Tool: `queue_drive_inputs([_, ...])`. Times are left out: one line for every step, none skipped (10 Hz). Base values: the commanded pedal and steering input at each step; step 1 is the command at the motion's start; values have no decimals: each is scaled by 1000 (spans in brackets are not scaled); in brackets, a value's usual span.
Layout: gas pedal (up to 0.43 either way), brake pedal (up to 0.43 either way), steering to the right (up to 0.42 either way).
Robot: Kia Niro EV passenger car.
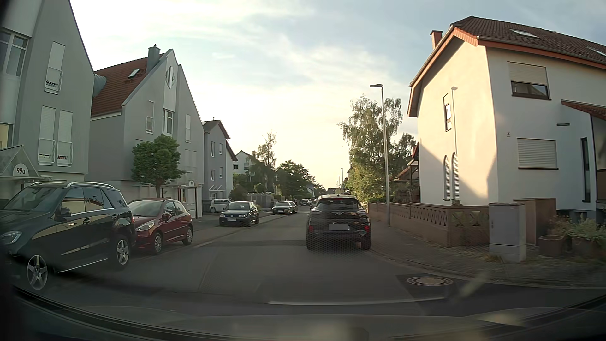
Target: Follow the waypoints while adhering to traffic rules and regulations
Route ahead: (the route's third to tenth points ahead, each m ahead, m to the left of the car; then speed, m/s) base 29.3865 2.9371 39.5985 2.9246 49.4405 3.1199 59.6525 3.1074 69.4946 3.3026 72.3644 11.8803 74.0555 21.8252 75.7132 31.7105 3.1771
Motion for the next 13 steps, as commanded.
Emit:
queue_drive_inputs([197,30,-452])
queue_drive_inputs([197,30,-433])
queue_drive_inputs([197,30,-399])
queue_drive_inputs([197,30,-369])
queue_drive_inputs([197,30,-323])
queue_drive_inputs([197,30,-272])
queue_drive_inputs([197,30,-229])
queue_drive_inputs([197,30,-177])
queue_drive_inputs([197,30,-121])
queue_drive_inputs([197,30,-74])
queue_drive_inputs([197,30,-23])
queue_drive_inputs([197,30,23])
queue_drive_inputs([197,30,53])
